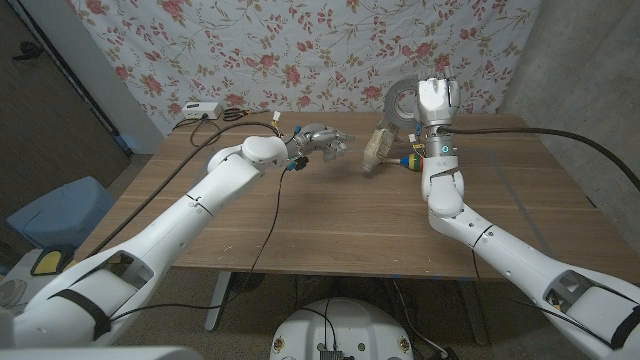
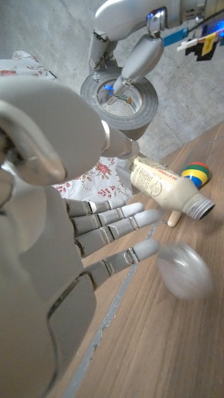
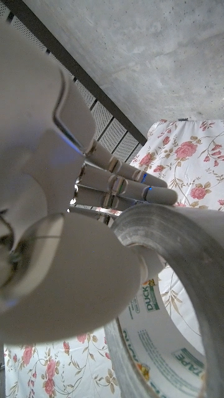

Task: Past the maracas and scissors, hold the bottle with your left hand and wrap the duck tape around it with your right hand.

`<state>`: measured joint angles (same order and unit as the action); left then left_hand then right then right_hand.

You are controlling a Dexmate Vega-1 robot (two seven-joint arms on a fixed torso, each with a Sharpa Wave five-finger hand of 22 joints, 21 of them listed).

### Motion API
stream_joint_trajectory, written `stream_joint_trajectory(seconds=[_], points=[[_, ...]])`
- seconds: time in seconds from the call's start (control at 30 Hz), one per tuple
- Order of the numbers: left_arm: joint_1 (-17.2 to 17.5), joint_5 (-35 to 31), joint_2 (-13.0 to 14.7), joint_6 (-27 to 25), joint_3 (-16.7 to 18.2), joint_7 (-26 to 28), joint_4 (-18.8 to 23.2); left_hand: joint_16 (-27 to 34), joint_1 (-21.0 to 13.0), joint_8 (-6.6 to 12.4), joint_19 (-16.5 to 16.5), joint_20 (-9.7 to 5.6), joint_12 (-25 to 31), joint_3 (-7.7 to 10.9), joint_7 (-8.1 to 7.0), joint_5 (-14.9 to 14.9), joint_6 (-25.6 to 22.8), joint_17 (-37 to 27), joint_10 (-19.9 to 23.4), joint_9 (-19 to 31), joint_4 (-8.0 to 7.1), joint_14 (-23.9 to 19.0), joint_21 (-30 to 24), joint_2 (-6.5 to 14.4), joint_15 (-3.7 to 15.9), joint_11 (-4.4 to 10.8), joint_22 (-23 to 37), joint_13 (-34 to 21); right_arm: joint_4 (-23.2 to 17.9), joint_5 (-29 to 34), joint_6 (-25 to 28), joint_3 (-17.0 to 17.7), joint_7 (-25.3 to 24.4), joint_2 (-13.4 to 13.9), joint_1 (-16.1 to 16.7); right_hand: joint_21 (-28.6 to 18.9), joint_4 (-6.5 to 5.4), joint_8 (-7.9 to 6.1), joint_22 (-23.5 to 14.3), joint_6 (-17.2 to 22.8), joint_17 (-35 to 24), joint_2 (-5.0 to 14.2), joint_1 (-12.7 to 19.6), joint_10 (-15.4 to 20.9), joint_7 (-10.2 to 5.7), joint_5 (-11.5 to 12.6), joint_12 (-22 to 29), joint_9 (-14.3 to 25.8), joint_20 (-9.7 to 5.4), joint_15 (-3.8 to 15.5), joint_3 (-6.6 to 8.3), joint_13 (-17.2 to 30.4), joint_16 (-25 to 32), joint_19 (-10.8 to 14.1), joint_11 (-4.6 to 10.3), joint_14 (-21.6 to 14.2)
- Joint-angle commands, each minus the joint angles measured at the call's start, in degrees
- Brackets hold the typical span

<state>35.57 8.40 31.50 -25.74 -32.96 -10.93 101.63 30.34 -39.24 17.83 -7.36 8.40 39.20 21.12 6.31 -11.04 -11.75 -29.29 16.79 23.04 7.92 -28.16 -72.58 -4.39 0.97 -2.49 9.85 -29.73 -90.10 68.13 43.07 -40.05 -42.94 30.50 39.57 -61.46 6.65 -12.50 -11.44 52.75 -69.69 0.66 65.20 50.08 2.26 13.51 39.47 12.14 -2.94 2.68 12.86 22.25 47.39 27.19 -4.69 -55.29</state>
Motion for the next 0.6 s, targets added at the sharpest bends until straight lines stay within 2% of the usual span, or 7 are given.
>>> stream_joint_trajectory(seconds=[0.03, 0.1, 0.17, 0.2, 0.3, 0.6], points=[[-3.63, -8.00, 2.85, -3.61, -4.61, -3.71, 1.81, -10.49, 1.18, -6.59, 12.62, 3.67, -6.62, -3.51, 1.52, -1.86, 7.82, 5.71, -13.14, -3.78, -0.85, 16.34, 9.83, -3.23, -6.41, -3.90, 0.05, 3.85, 1.38, -2.77, -3.65, 1.09, -4.81, -1.49, -1.68, -0.50, 2.28, -0.25, 0.08, 12.90, -0.27, 5.40, 5.18, 14.10, -2.67, -0.02, 0.34, 0.09, -1.38, 9.91, 7.10, 10.52, -0.18, -0.15, 8.57, -5.65], [-3.63, -8.42, 2.73, -3.97, -4.56, -3.88, 1.95, -12.66, 1.39, -7.63, 15.70, 3.82, -9.32, -4.96, 1.36, -2.67, 13.31, 7.39, -16.60, -4.99, -1.07, 19.96, 12.98, -3.83, -8.17, -5.23, 0.07, 4.99, 1.73, -2.98, -4.25, 1.08, -4.96, -1.34, -2.00, -0.57, 2.30, -0.23, 0.11, 12.90, -0.28, 5.35, 5.17, 14.23, -2.65, -0.04, 0.26, 0.09, -1.38, 9.91, 7.16, 10.35, -0.19, -0.18, 8.47, -5.65], [-3.37, -9.08, 2.40, -4.54, -4.42, -3.11, 2.16, -14.08, 2.05, -7.40, 17.75, 3.83, -11.39, -6.11, 0.57, -3.23, 15.91, 8.53, -18.91, -6.07, -1.60, 22.75, 15.30, -3.73, -9.97, -6.17, 0.12, 5.87, 1.85, -3.40, -4.48, 1.27, -5.34, -1.58, -2.07, -0.64, 2.29, -0.22, 0.13, 12.91, -0.28, 5.36, 5.15, 14.16, -2.68, -0.06, 0.30, 0.09, -1.39, 9.90, 7.22, 10.48, -0.20, -0.22, 8.48, -5.68], [-3.47, -9.49, 2.30, -5.17, -4.58, -3.04, 2.28, -14.31, 2.23, -7.23, 17.89, 3.83, -11.89, -6.32, 0.13, -3.33, 16.06, 8.79, -19.37, -6.34, -1.78, 23.26, 15.71, -3.54, -10.10, -6.27, 0.15, 6.10, 1.99, -3.58, -4.65, 1.35, -5.60, -1.67, -2.15, -0.68, 2.27, -0.19, 0.15, 12.84, -0.28, 5.35, 5.11, 14.10, -2.64, -0.08, 0.27, 0.09, -1.38, 9.89, 7.24, 10.51, -0.20, -0.25, 8.47, -5.69], [-4.05, -10.34, 1.85, -6.13, -5.29, -3.45, 1.86, -14.24, 2.42, -6.82, 17.40, 3.75, -12.39, -6.48, 0.19, -3.41, 15.56, 9.15, -19.51, -6.70, -2.02, 22.98, 15.97, -3.14, -10.29, -6.97, 0.20, 6.46, 1.66, -3.96, -4.87, 1.58, -6.41, -2.09, -2.19, -0.83, 2.30, -0.22, 0.19, 12.97, -0.29, 5.29, 5.10, 14.26, -2.62, -0.12, 0.30, 0.10, -1.37, 9.91, 7.35, 10.52, -0.23, -0.26, 8.48, -5.68], [-3.48, -10.78, -0.86, -3.98, -5.06, -1.49, -0.81, -13.87, 2.28, -6.36, 14.64, 3.58, -13.31, -7.08, 0.23, -3.55, 14.78, 10.36, -18.94, -7.66, -2.04, 21.34, 16.07, -3.03, -9.13, -6.99, 0.30, 7.48, -2.79, -2.73, -4.11, 1.13, -5.11, -2.56, -2.09, -1.19, 2.48, -0.15, 0.29, 13.00, -0.31, 5.14, 5.24, 14.55, -2.18, -0.22, 0.32, 0.10, -1.22, 9.94, 7.71, 10.54, -0.23, -0.29, 8.33, -5.84]])
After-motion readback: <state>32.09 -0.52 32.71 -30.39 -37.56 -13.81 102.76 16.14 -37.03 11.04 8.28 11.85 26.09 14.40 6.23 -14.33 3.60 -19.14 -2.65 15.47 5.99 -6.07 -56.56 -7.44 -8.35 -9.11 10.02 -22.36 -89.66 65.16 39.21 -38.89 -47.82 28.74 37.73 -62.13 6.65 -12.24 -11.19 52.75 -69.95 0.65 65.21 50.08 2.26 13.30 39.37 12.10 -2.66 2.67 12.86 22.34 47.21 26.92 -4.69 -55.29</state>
